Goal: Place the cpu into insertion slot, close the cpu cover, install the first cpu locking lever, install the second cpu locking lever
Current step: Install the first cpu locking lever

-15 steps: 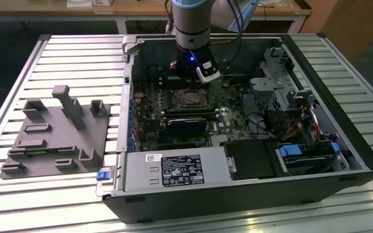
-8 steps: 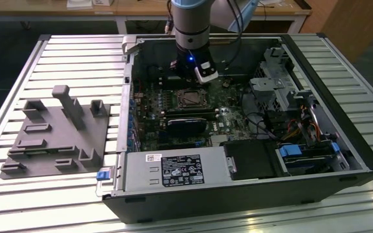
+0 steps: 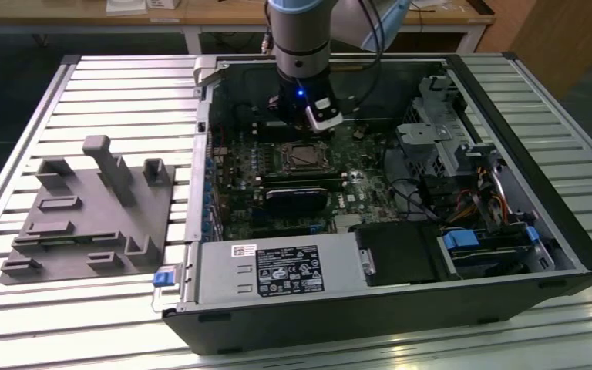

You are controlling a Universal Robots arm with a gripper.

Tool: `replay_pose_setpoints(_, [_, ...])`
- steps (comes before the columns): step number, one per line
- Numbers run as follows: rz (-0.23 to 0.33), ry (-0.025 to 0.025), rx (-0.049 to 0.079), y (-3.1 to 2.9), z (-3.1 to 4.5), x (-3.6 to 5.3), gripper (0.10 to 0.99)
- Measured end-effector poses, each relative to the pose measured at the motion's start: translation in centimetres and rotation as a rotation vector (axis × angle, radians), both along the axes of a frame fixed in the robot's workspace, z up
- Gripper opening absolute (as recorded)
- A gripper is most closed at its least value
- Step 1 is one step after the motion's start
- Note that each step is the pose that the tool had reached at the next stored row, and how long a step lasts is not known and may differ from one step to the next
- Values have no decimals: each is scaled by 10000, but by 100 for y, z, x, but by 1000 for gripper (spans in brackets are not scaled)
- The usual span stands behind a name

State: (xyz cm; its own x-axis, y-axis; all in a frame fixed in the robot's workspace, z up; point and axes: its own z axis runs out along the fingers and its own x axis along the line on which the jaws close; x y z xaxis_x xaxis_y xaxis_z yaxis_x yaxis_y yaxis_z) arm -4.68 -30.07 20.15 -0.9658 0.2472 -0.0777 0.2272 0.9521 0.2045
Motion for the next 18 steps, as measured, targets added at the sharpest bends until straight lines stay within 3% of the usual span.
replay_pose_setpoints(18, [-318,-52,-127,0,-53,-1,106])
